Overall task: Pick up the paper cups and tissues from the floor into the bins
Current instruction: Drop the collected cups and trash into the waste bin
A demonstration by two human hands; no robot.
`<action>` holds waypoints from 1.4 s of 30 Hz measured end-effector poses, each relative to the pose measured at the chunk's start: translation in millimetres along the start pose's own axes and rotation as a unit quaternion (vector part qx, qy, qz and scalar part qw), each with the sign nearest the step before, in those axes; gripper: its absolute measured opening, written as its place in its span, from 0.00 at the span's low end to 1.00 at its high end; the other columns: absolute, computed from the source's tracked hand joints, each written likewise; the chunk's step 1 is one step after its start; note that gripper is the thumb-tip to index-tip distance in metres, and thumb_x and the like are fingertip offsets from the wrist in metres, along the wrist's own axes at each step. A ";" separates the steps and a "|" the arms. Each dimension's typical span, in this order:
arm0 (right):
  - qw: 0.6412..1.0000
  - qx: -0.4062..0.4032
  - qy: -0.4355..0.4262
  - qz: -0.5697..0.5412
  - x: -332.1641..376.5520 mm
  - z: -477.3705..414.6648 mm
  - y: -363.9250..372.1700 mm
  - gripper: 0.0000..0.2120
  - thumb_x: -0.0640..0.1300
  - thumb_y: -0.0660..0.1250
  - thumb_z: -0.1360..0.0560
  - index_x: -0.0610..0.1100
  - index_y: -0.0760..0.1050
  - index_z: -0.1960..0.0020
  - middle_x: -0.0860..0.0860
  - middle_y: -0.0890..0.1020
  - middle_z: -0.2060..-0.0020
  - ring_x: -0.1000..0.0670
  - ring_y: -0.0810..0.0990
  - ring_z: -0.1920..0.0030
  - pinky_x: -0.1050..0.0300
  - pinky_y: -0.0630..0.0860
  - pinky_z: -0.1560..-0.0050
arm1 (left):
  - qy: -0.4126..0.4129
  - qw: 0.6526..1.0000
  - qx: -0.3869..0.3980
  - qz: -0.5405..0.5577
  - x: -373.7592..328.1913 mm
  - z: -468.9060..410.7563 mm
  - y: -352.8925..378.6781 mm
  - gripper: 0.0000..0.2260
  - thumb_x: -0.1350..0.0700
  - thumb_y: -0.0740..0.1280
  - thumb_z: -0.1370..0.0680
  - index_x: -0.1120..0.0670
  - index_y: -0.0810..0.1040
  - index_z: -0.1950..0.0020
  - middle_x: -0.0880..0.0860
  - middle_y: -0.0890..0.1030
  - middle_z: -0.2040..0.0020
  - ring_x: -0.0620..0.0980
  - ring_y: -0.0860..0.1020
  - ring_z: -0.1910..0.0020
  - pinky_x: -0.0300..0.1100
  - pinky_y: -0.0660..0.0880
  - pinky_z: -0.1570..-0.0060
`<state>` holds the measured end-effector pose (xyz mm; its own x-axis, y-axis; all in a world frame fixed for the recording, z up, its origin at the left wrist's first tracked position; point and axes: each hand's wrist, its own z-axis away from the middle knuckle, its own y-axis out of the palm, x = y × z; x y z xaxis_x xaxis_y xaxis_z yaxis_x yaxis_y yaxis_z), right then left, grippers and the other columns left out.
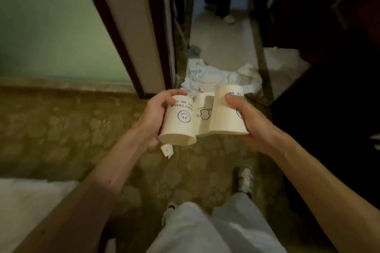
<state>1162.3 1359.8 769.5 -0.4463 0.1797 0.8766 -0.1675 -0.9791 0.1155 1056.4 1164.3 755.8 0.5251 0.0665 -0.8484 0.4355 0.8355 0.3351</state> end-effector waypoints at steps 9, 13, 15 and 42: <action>0.945 -0.213 -0.197 -0.152 3.9 235.3 13.2 0.35 0.69 0.79 0.50 0.52 0.82 0.48 0.49 0.86 0.53 0.48 0.85 0.52 0.59 0.81 0.59 | 0.081 0.967 0.225 -0.086 -40.1 114.3 100.1 0.15 0.51 0.68 0.29 0.44 0.79 0.42 0.50 0.85 0.50 0.51 0.84 0.54 0.46 0.81 0.63; 0.903 -0.282 -0.231 -0.225 -32.6 323.8 8.2 0.42 0.67 0.80 0.50 0.49 0.78 0.42 0.47 0.85 0.48 0.45 0.84 0.46 0.54 0.82 0.52 | 0.078 0.936 0.316 -0.135 -16.5 165.8 167.0 0.23 0.41 0.73 0.33 0.40 0.78 0.38 0.55 0.84 0.47 0.57 0.84 0.53 0.47 0.81 0.64; 0.883 -0.312 -0.248 -0.248 -64.9 377.9 7.5 0.34 0.67 0.79 0.47 0.52 0.83 0.45 0.47 0.85 0.47 0.46 0.84 0.45 0.54 0.81 0.52 | 0.051 0.906 0.389 -0.162 9.4 195.6 210.0 0.25 0.41 0.74 0.34 0.40 0.78 0.38 0.57 0.84 0.46 0.59 0.84 0.53 0.47 0.81 0.64; 0.325 -0.568 -0.170 -0.737 -503.2 782.1 31.0 0.27 0.54 0.70 0.32 0.44 0.75 0.37 0.37 0.83 0.46 0.36 0.84 0.49 0.31 0.77 0.48 | -0.508 0.603 0.438 -0.432 517.0 511.5 478.8 0.37 0.52 0.75 0.40 0.56 0.73 0.31 0.68 0.76 0.35 0.69 0.74 0.36 0.62 0.69 0.40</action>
<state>2069.2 1164.5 697.2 0.9454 0.1627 0.2824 -0.2804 0.8479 0.4500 1910.4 1319.7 687.2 -0.1917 -0.9276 -0.3207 0.8528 -0.3192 0.4134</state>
